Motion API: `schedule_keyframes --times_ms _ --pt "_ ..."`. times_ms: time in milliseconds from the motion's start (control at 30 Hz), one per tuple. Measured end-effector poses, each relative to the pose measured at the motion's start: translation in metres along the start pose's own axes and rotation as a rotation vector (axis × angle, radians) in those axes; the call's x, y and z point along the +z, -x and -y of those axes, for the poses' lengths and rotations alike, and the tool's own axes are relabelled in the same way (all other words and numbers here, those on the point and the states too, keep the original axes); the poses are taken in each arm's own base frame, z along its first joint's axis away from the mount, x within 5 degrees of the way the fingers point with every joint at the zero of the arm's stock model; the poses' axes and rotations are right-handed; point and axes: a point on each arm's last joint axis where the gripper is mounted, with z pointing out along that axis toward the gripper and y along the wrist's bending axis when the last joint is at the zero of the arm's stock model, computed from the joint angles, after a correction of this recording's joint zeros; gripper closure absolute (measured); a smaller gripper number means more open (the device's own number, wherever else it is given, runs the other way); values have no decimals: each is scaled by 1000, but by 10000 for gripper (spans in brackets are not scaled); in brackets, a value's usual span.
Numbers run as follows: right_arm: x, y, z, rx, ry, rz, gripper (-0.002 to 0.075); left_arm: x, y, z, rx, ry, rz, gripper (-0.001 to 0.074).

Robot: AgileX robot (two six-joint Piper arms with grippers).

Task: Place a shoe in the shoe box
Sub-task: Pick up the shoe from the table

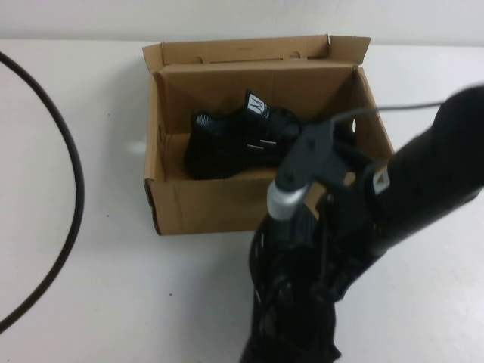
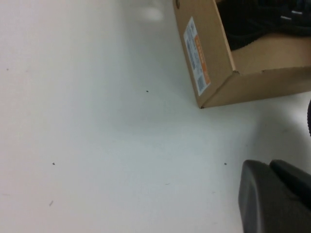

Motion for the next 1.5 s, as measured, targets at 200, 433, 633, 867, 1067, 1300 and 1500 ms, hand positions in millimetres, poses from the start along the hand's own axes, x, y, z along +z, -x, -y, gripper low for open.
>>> schedule_keyframes --times_ms 200,433,633,867,1067,1300,1500 --pt "-44 23 -7 -89 17 41 731 0 -1 6 -23 -62 -8 738" --pt "-74 36 -10 -371 -18 71 731 9 2 14 -46 -165 -52 738" --pt "-82 37 -8 -727 -75 55 731 34 11 23 -42 -288 -139 738" --pt "-96 32 -8 -869 -137 35 731 76 24 31 -68 -430 -248 738" --pt "-117 24 -16 -887 -183 72 732 120 37 23 -174 -563 -305 738" --pt "-137 16 -27 -894 -199 133 732 151 55 -7 -352 -670 -223 738" --pt "-139 16 -33 -915 -153 178 732 156 53 -6 -335 -662 -239 719"
